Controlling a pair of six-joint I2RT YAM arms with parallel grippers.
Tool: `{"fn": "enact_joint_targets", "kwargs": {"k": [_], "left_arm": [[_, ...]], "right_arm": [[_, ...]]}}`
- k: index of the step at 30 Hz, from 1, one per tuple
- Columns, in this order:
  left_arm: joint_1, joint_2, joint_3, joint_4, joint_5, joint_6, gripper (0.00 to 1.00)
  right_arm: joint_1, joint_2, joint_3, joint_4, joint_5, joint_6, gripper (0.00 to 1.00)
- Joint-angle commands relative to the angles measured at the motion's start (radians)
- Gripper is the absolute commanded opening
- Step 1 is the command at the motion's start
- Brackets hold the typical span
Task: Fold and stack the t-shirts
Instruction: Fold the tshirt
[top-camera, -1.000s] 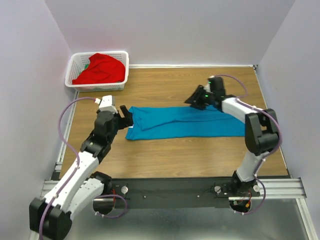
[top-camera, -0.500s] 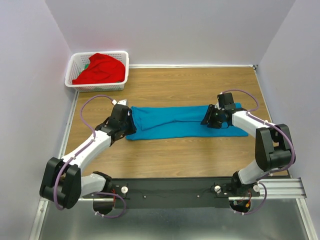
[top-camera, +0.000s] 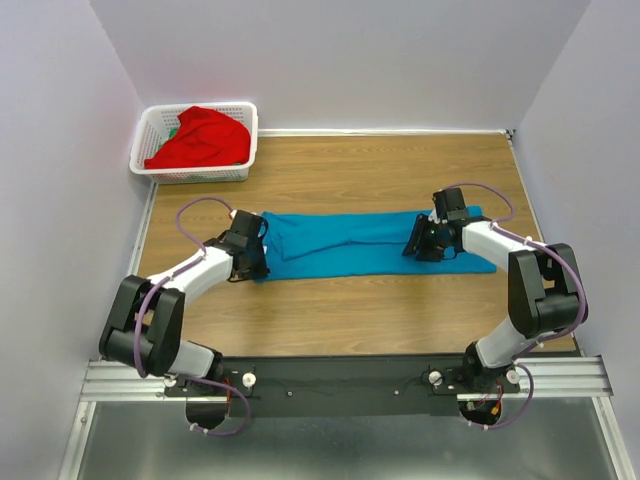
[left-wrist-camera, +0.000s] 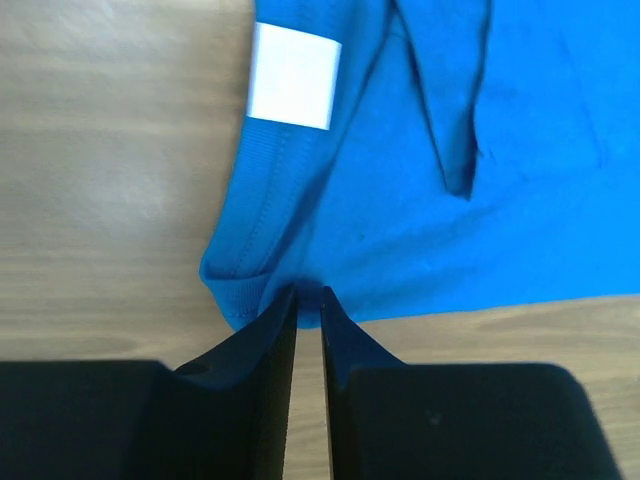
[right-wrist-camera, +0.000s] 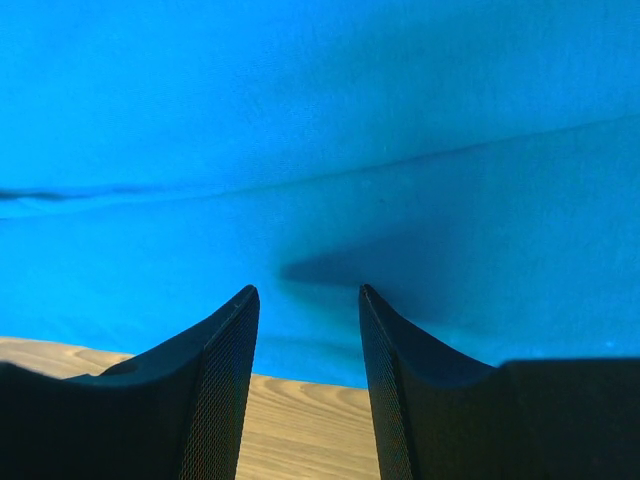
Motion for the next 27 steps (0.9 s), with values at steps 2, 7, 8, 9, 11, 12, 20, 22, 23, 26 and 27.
{"fn": "enact_joint_targets", "kwargs": {"k": [2, 7, 8, 9, 11, 12, 20, 22, 23, 26, 27], "left_arm": [[0.09, 0.102, 0.053, 0.005, -0.027, 0.074, 0.17], [0.113, 0.226, 0.196, 0.007, -0.06, 0.128, 0.17], [0.115, 0.263, 0.255, 0.001, -0.066, 0.138, 0.16], [0.116, 0.277, 0.314, -0.005, -0.069, 0.141, 0.17], [0.116, 0.283, 0.357, -0.005, -0.084, 0.138, 0.22], [0.116, 0.275, 0.372, -0.005, -0.092, 0.137, 0.25], [0.116, -0.051, 0.311, 0.002, -0.236, 0.132, 0.54], [0.116, -0.161, 0.255, 0.022, -0.253, 0.135, 0.61], [0.116, -0.279, 0.198, 0.047, -0.264, 0.137, 0.62], [0.116, -0.516, 0.086, 0.094, -0.25, 0.161, 0.7], [0.116, -0.571, 0.058, 0.102, -0.242, 0.171, 0.72]], "right_arm": [[-0.001, 0.029, -0.045, -0.103, -0.063, -0.006, 0.52], [0.003, 0.011, -0.133, -0.133, -0.158, 0.014, 0.52], [0.005, -0.017, -0.142, -0.136, -0.184, 0.019, 0.52], [0.02, -0.053, -0.144, -0.139, -0.187, 0.02, 0.52], [0.043, -0.081, -0.118, -0.153, -0.203, 0.019, 0.52], [0.054, -0.094, -0.099, -0.157, -0.21, 0.017, 0.52], [0.284, 0.058, 0.345, -0.115, -0.325, -0.059, 0.53], [0.341, 0.175, 0.422, -0.088, -0.365, -0.069, 0.52], [0.359, 0.214, 0.46, -0.079, -0.382, -0.075, 0.52], [0.419, 0.384, 0.618, -0.042, -0.486, -0.089, 0.52], [0.43, 0.42, 0.689, -0.029, -0.514, -0.079, 0.52]]}}
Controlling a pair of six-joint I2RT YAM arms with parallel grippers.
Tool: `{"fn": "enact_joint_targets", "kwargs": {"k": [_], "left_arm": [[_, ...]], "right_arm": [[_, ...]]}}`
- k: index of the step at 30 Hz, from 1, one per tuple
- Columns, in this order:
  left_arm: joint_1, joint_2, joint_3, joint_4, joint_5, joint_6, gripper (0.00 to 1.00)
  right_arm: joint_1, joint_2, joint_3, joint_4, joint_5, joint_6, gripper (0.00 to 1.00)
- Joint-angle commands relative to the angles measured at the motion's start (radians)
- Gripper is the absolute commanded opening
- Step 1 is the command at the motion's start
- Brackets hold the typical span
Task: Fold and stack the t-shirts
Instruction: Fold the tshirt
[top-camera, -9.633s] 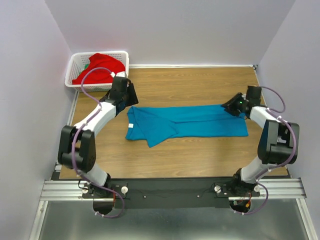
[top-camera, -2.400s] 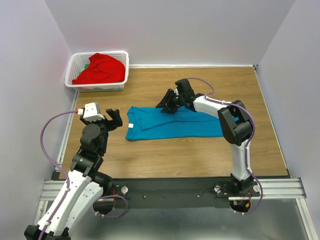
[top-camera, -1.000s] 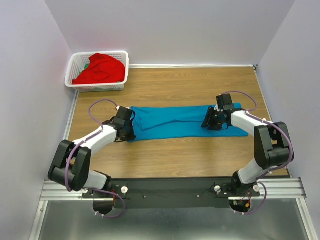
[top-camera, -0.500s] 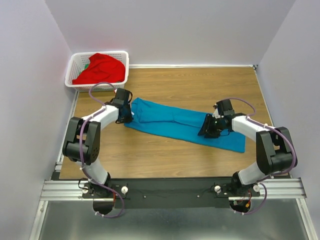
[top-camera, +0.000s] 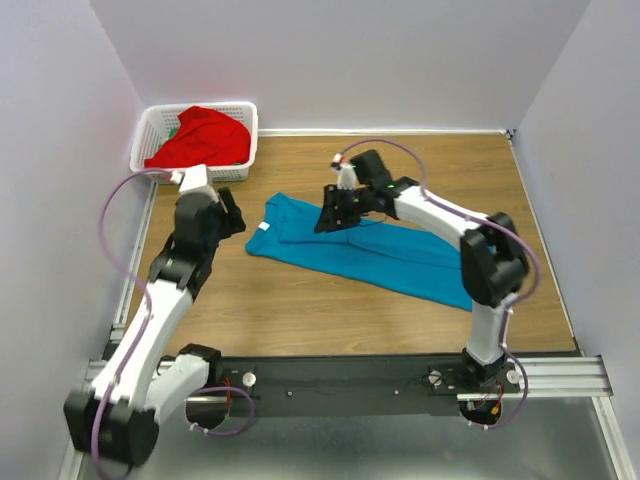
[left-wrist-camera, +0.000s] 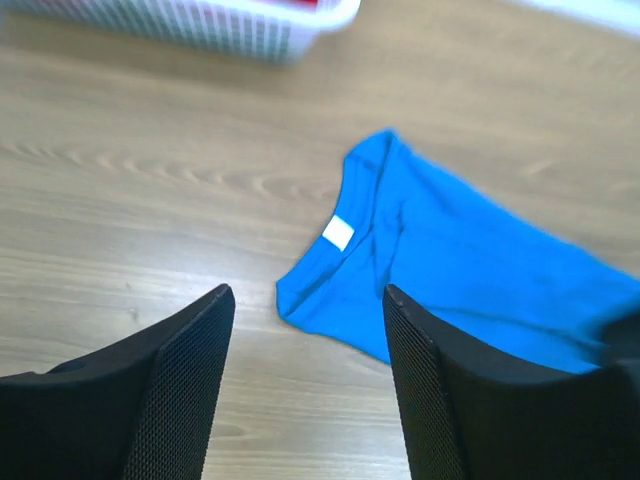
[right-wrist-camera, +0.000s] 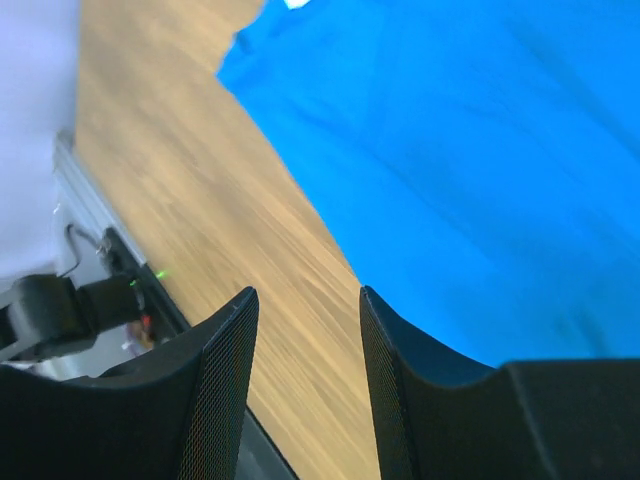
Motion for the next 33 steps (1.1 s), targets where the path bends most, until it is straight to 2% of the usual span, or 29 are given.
{"fn": "enact_joint_targets", "kwargs": {"k": [1, 5, 8, 16, 20, 27, 30, 32, 33], "left_arm": [[0.004, -0.208, -0.115, 0.051, -0.036, 0.033, 0.73], [0.004, -0.434, -0.225, 0.086, -0.013, -0.006, 0.76], [0.004, -0.5, -0.276, 0.109, 0.016, -0.011, 0.76], [0.004, -0.491, -0.313, 0.161, 0.07, 0.02, 0.76], [0.004, -0.473, -0.316, 0.168, 0.073, 0.023, 0.76], [0.004, -0.456, -0.318, 0.175, 0.078, 0.027, 0.76], [0.004, -0.445, -0.318, 0.178, 0.081, 0.027, 0.76], [0.004, -0.444, -0.318, 0.178, 0.081, 0.027, 0.76], [0.003, -0.441, -0.318, 0.178, 0.082, 0.027, 0.76]], "right_arm": [[0.067, 0.214, 0.147, 0.03, -0.172, -0.019, 0.52], [0.094, 0.377, 0.305, 0.054, -0.264, -0.008, 0.52], [0.094, 0.481, 0.385, 0.062, -0.245, -0.007, 0.52], [0.01, 0.668, 0.492, 0.114, -0.178, 0.045, 0.52], [-0.105, 0.734, 0.552, 0.186, -0.116, 0.148, 0.52], [-0.264, 0.862, 0.814, 0.211, -0.086, 0.231, 0.53], [-0.307, 0.851, 0.901, 0.208, -0.088, 0.217, 0.56], [-0.336, 0.805, 0.888, 0.209, -0.086, 0.208, 0.56], [-0.346, 0.738, 0.831, 0.208, -0.079, 0.191, 0.56]]}}
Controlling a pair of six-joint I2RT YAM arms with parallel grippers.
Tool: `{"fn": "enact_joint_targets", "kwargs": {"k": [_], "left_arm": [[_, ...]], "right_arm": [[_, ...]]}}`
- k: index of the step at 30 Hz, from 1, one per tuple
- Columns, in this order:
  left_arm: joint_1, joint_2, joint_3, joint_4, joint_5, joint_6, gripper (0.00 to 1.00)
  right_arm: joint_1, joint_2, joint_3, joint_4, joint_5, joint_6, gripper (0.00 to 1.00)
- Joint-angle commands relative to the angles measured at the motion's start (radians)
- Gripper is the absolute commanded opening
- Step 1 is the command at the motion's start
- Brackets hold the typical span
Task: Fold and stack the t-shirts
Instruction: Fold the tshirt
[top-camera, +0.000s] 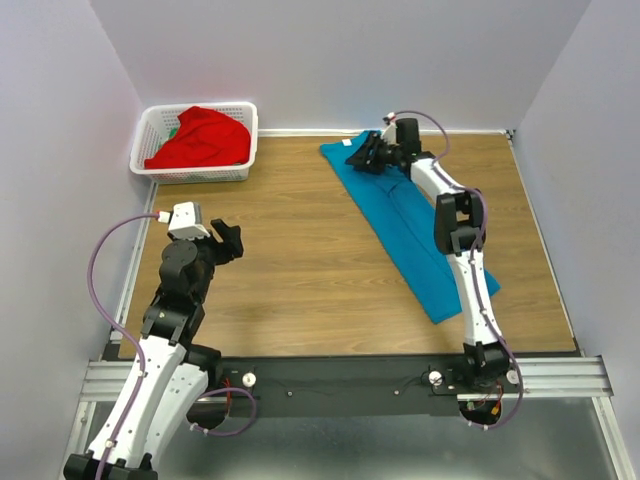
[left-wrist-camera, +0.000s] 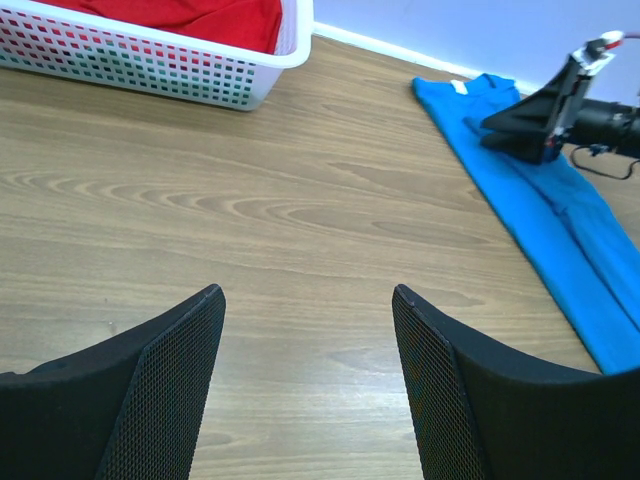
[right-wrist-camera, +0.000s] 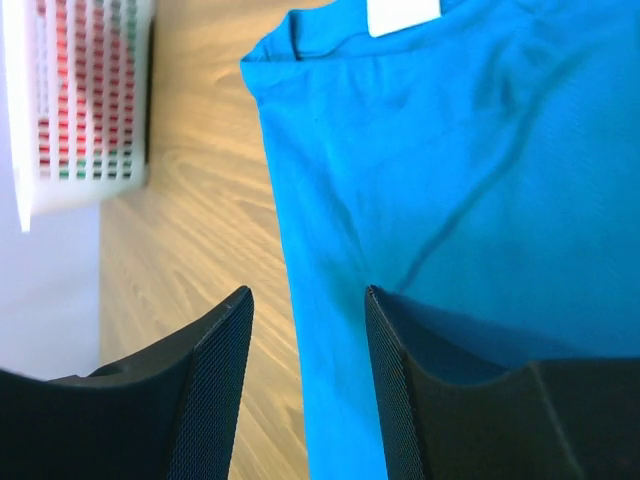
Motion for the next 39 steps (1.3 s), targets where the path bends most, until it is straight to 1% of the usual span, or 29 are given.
{"fn": "enact_joint_targets", "kwargs": {"k": [1, 2, 3, 4, 5, 6, 7, 8, 9, 10, 11, 13, 14, 15, 17, 22, 26, 29, 33, 39], "left_arm": [[0.004, 0.005, -0.005, 0.028, 0.022, 0.012, 0.76], [0.004, 0.007, -0.006, 0.031, 0.02, 0.01, 0.76], [0.004, 0.008, -0.008, 0.032, 0.022, 0.009, 0.76], [0.004, 0.007, -0.006, 0.034, 0.023, 0.009, 0.76], [0.004, 0.007, -0.006, 0.037, 0.026, 0.009, 0.76], [0.004, 0.007, -0.006, 0.035, 0.029, 0.009, 0.76], [0.004, 0.008, -0.006, 0.035, 0.031, 0.01, 0.76], [0.003, 0.002, -0.008, 0.037, 0.028, 0.009, 0.76], [0.004, 0.0, -0.008, 0.041, 0.029, 0.009, 0.76], [0.003, -0.004, -0.009, 0.042, 0.029, 0.01, 0.76], [0.003, -0.004, -0.008, 0.043, 0.032, 0.007, 0.76], [0.004, -0.009, -0.011, 0.051, 0.034, 0.007, 0.76], [0.004, -0.012, -0.011, 0.051, 0.034, 0.009, 0.76], [0.004, -0.013, -0.009, 0.051, 0.037, 0.007, 0.76], [0.004, -0.018, -0.009, 0.054, 0.038, 0.006, 0.76], [0.004, -0.032, -0.009, 0.052, 0.04, 0.003, 0.76], [0.004, -0.059, -0.012, 0.049, 0.037, -0.002, 0.76], [0.004, -0.082, -0.015, 0.049, 0.032, -0.006, 0.76], [0.004, -0.082, -0.015, 0.051, 0.04, -0.005, 0.76], [0.004, -0.078, -0.011, 0.046, 0.043, -0.002, 0.76]], "right_arm": [[-0.021, -0.128, -0.065, -0.027, 0.065, -0.037, 0.56], [-0.024, -0.176, -0.12, -0.026, 0.074, -0.054, 0.56], [-0.027, -0.222, -0.231, -0.026, 0.103, -0.091, 0.56], [-0.027, -0.336, -0.305, -0.027, 0.118, -0.111, 0.56], [-0.027, -0.389, -0.371, -0.033, 0.153, -0.128, 0.56], [-0.027, -0.45, -0.513, -0.039, 0.175, -0.151, 0.56], [-0.027, -0.551, -0.583, -0.047, 0.2, -0.163, 0.54], [-0.027, -0.611, -0.649, -0.058, 0.227, -0.175, 0.52], [-0.027, -0.66, -0.722, -0.09, 0.297, -0.194, 0.49], [-0.027, -0.706, -0.843, -0.111, 0.336, -0.2, 0.48], [-0.027, -0.799, -0.91, -0.136, 0.371, -0.206, 0.47], [-0.027, -0.88, -1.003, -0.225, 0.454, -0.229, 0.45], [-0.025, -0.915, -1.101, -0.254, 0.471, -0.231, 0.44], [-0.027, -0.991, -1.145, -0.291, 0.497, -0.232, 0.41], [-0.024, -1.087, -1.269, -0.32, 0.516, -0.222, 0.38], [-0.01, -1.193, -1.403, -0.394, 0.547, -0.217, 0.34], [0.028, -1.215, -1.472, -0.394, 0.524, -0.183, 0.33], [0.068, -1.186, -1.498, -0.392, 0.548, -0.153, 0.33], [0.125, -1.132, -1.509, -0.372, 0.511, -0.122, 0.33], [0.295, -1.034, -1.42, -0.354, 0.475, -0.035, 0.33]]}}
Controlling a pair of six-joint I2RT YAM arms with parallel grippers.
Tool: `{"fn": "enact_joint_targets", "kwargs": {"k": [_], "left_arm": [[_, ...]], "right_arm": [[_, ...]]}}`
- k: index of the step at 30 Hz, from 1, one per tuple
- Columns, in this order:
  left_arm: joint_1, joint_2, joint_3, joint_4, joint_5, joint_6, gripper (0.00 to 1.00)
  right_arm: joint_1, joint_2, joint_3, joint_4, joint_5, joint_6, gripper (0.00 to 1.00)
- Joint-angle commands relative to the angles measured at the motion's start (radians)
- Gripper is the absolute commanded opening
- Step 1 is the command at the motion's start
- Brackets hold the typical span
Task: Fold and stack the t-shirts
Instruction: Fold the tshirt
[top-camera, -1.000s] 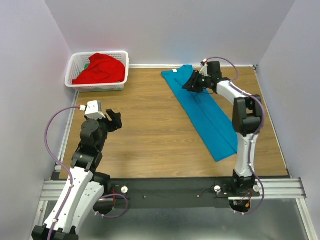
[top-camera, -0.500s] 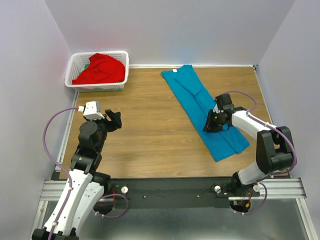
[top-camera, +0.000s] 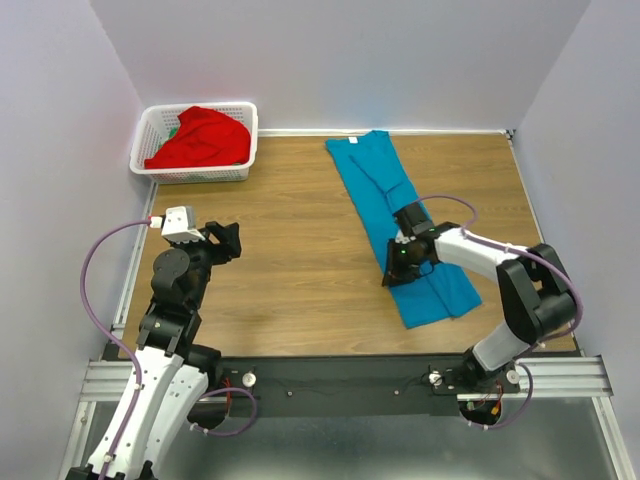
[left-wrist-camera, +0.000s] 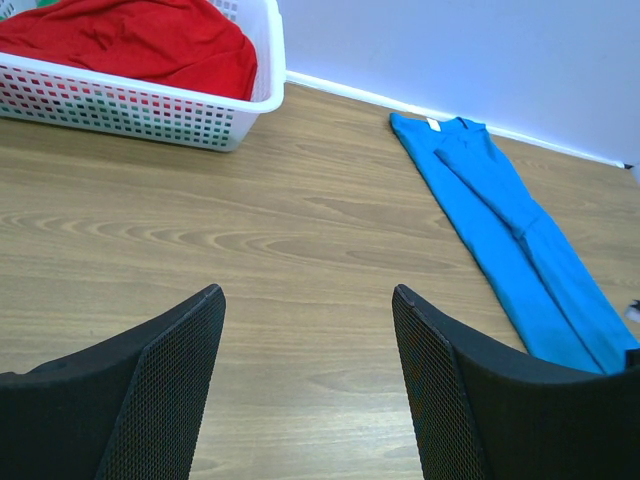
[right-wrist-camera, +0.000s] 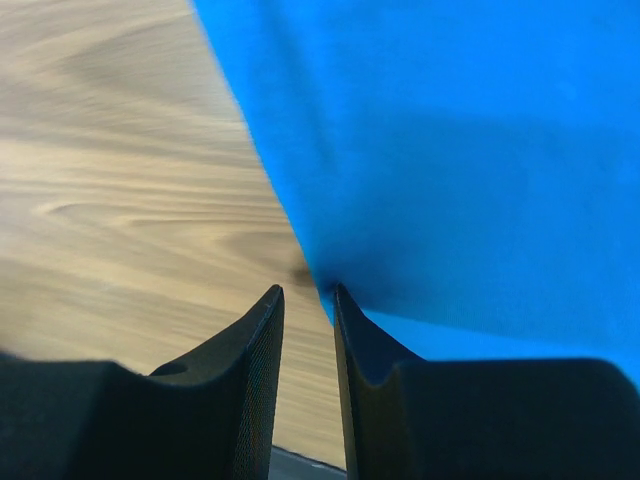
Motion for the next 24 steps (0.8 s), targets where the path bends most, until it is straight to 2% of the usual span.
{"fn": "enact_joint_targets", "kwargs": {"k": [1, 8, 14, 16, 18, 19, 21, 24], "left_arm": [[0.004, -0.003, -0.007, 0.013, 0.019, -0.001, 0.76], [0.004, 0.002, -0.007, 0.007, 0.015, -0.003, 0.76], [0.004, 0.04, 0.001, 0.004, 0.022, -0.015, 0.77], [0.004, 0.052, 0.01, 0.002, 0.041, -0.015, 0.79], [0.003, 0.061, 0.019, 0.007, 0.073, -0.021, 0.94], [0.004, 0.063, 0.019, 0.01, 0.085, -0.032, 0.96], [0.004, 0.058, 0.009, 0.039, 0.133, -0.025, 0.97], [0.003, 0.058, -0.004, 0.041, 0.183, -0.023, 0.98]], "right_arm": [[0.108, 0.115, 0.041, 0.016, -0.031, 0.096, 0.33], [0.275, 0.314, 0.304, 0.04, -0.059, 0.192, 0.34], [0.343, 0.46, 0.562, 0.037, -0.102, 0.21, 0.35], [0.345, 0.443, 0.578, 0.036, -0.091, 0.204, 0.35], [0.343, 0.377, 0.552, 0.027, -0.05, 0.19, 0.39], [0.342, 0.348, 0.53, 0.021, -0.007, 0.176, 0.41], [0.328, 0.243, 0.448, -0.004, 0.024, 0.16, 0.48], [0.303, 0.114, 0.349, -0.059, 0.096, 0.136, 0.52]]}}
